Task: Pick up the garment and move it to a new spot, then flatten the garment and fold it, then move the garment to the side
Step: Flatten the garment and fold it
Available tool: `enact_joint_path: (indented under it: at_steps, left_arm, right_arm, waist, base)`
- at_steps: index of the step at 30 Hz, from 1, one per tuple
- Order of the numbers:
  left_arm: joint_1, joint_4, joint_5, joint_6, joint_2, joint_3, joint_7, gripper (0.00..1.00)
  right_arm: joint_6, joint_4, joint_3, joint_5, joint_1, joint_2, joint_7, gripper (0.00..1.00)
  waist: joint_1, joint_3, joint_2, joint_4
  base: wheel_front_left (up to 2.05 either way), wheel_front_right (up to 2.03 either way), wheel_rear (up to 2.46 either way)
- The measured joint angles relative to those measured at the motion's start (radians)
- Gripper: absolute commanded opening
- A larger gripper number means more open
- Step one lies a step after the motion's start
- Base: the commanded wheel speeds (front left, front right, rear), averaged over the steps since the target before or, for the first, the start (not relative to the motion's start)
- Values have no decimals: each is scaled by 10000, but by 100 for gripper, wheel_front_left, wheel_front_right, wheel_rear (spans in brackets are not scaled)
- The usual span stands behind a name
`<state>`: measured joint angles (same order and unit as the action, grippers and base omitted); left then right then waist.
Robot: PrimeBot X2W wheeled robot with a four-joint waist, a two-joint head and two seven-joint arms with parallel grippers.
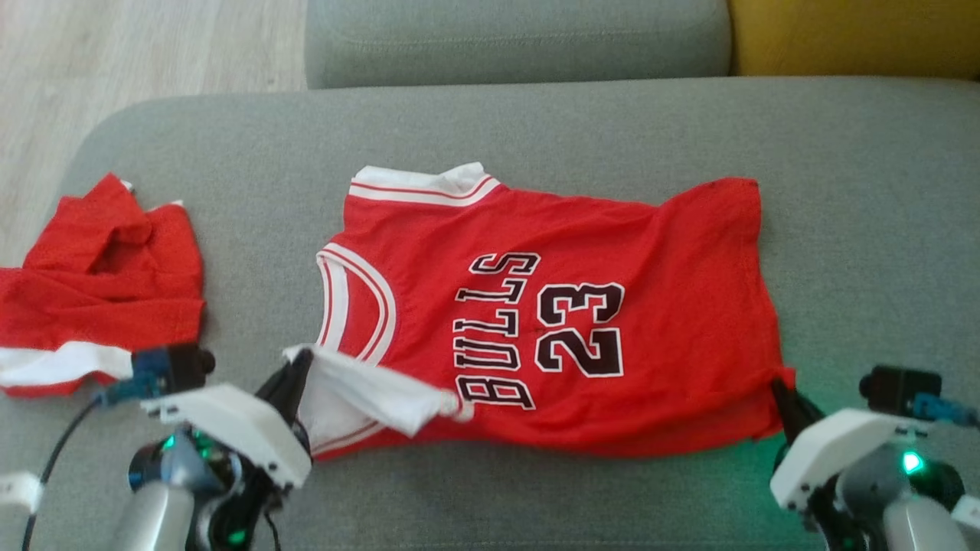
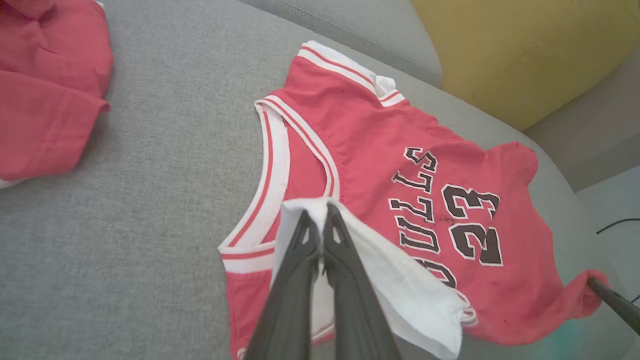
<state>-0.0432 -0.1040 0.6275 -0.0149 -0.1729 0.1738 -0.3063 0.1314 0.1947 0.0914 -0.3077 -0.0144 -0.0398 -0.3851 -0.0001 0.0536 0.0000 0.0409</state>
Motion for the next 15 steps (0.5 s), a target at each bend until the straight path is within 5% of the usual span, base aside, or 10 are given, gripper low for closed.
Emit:
enact_joint_path:
  at_steps: [11,12,13,14,15]
  left_arm:
    - [-1672,-1856,-265,529,54,77,844,0]
    - [-1778,-2025,-334,577,48,109,901,0]
    - [-1873,-2184,-428,640,44,163,1011,31]
    - [-1932,-2301,-533,679,42,207,1141,77]
    - [-1973,-2410,-604,681,46,265,1250,100]
  right_arm:
    - [0,1333,50,-8,1222,-71,840,0]
    - [0,1453,29,-8,1303,-75,930,21]
    - [0,1540,-13,-8,1364,-77,1035,91]
    - [0,1620,-115,-10,1425,-82,1135,100]
    - [0,1662,-222,-10,1473,-90,1290,100]
  waist:
    - [0,559,0,-88]
    - [0,605,0,-99]
    - [0,649,0,-112]
    - [0,683,0,-127]
    - [0,706,0,-141]
  base:
    - [0,0,0]
    - [0,0,0]
    - [0,0,0]
    - [0,0,0]
    - [0,0,0]
